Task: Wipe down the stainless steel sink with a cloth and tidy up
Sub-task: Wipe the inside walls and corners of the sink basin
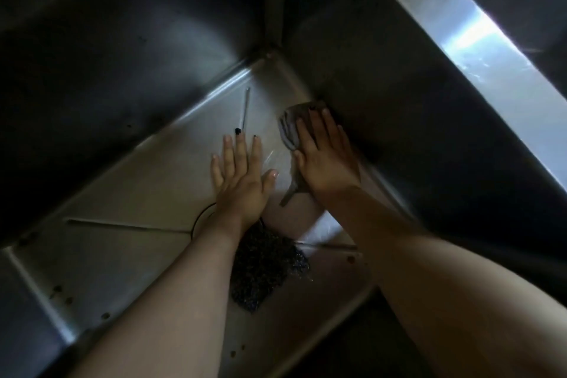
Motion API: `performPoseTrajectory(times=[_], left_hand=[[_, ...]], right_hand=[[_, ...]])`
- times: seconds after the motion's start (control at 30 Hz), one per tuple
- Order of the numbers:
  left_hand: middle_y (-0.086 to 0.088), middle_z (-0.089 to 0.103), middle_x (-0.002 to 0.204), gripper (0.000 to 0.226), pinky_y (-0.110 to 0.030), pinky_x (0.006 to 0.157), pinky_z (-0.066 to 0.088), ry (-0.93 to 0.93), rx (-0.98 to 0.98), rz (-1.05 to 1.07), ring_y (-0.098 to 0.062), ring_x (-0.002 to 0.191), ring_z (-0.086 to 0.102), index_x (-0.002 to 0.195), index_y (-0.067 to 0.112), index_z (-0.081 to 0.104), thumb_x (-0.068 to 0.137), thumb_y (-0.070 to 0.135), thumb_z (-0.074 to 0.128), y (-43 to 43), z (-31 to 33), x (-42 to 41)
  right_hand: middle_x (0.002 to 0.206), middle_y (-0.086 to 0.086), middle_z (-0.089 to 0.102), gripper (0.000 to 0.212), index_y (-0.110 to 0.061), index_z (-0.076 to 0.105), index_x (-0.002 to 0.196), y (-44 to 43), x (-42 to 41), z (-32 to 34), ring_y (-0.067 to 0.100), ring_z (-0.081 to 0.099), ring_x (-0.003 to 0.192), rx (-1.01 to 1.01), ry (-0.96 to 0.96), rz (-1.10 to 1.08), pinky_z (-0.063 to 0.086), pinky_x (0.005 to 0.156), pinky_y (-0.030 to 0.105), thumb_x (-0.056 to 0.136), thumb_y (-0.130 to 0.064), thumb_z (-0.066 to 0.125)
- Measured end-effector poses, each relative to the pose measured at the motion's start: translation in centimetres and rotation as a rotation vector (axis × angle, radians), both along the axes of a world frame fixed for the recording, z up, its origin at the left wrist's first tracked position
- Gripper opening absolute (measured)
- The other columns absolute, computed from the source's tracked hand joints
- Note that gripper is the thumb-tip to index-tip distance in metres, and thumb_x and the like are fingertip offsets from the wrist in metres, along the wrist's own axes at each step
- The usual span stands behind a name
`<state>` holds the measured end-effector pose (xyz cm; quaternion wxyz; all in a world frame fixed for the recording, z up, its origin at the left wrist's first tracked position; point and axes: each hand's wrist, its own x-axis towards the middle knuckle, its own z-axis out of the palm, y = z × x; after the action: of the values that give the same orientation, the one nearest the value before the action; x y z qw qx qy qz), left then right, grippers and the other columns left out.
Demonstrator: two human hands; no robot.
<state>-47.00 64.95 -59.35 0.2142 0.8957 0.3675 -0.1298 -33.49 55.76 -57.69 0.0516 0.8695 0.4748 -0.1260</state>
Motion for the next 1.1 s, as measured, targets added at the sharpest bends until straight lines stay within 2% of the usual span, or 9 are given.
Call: performPoseTrajectory(times=[0.27, 0.43, 0.57, 0.7, 0.8, 0.9, 1.1], left_hand=[[-0.001, -0.032, 0.149, 0.067, -0.037, 0.099, -0.03, 0.029, -0.064, -0.007, -0.009, 0.123, -0.044, 0.143, 0.029, -0.018, 0.093, 0.053, 0.021, 0.3, 0.1, 0.1], [0.0, -0.031, 0.149, 0.067, -0.037, 0.099, -0.03, 0.019, -0.064, -0.004, -0.008, 0.121, -0.046, 0.143, 0.029, -0.018, 0.093, 0.053, 0.021, 0.5, 0.2, 0.1], [0.0, -0.032, 0.149, 0.067, -0.036, 0.098, -0.031, 0.011, -0.072, -0.009, -0.008, 0.119, -0.048, 0.143, 0.029, -0.019, 0.093, 0.053, 0.02, 0.5, 0.3, 0.2], [-0.002, -0.031, 0.15, 0.067, -0.037, 0.099, -0.03, 0.007, -0.053, -0.004, -0.009, 0.123, -0.044, 0.144, 0.027, -0.017, 0.094, 0.052, 0.021, 0.5, 0.2, 0.2], [-0.002, -0.031, 0.15, 0.067, -0.033, 0.095, -0.035, 0.001, -0.033, -0.008, -0.01, 0.122, -0.045, 0.144, 0.026, -0.017, 0.094, 0.052, 0.02, 0.4, 0.2, 0.2], [-0.001, -0.031, 0.149, 0.067, -0.031, 0.092, -0.037, -0.014, -0.023, -0.012, -0.009, 0.12, -0.048, 0.143, 0.027, -0.018, 0.093, 0.052, 0.019, 0.3, 0.1, 0.2], [-0.002, -0.031, 0.149, 0.067, -0.038, 0.101, -0.028, 0.014, -0.024, -0.01, -0.01, 0.122, -0.045, 0.143, 0.027, -0.018, 0.093, 0.053, 0.019, 0.3, -0.1, 0.1]], right_hand=[[0.158, 0.004, 0.004, 0.053, -0.024, 0.008, 0.149, -1.5, -1.8, 0.2, 0.023, -0.003, 0.145, 0.005, 0.052, -0.168, 0.001, 0.115, 0.039, 0.1, -0.033, 0.026], [0.157, 0.01, 0.003, 0.054, -0.019, 0.003, 0.149, -6.1, -4.8, 1.2, 0.025, -0.006, 0.145, -0.062, 0.049, -0.337, -0.001, 0.116, 0.034, 0.101, -0.036, 0.02], [0.157, 0.012, -0.006, 0.056, -0.016, -0.008, 0.148, -7.5, -6.5, 1.7, 0.025, -0.009, 0.144, -0.149, 0.059, -0.467, -0.004, 0.118, 0.033, 0.101, -0.036, 0.014], [0.157, 0.014, -0.007, 0.055, -0.014, -0.01, 0.148, -7.1, -6.4, 1.7, 0.029, -0.011, 0.144, -0.185, 0.042, -0.433, -0.007, 0.118, 0.037, 0.101, -0.034, 0.013], [0.157, 0.015, -0.004, 0.055, -0.013, -0.007, 0.148, -6.8, -6.1, 1.0, 0.031, -0.009, 0.144, -0.189, 0.014, -0.398, -0.008, 0.117, 0.039, 0.101, -0.035, 0.011], [0.157, 0.016, 0.002, 0.056, -0.014, 0.0, 0.149, -6.0, -5.4, 0.5, 0.032, -0.006, 0.144, -0.136, 0.012, -0.343, -0.007, 0.116, 0.04, 0.101, -0.037, 0.015], [0.157, 0.012, 0.006, 0.057, -0.02, 0.009, 0.149, -1.9, -3.3, -0.3, 0.028, -0.006, 0.145, 0.004, 0.022, -0.248, -0.004, 0.115, 0.039, 0.099, -0.039, 0.026]])
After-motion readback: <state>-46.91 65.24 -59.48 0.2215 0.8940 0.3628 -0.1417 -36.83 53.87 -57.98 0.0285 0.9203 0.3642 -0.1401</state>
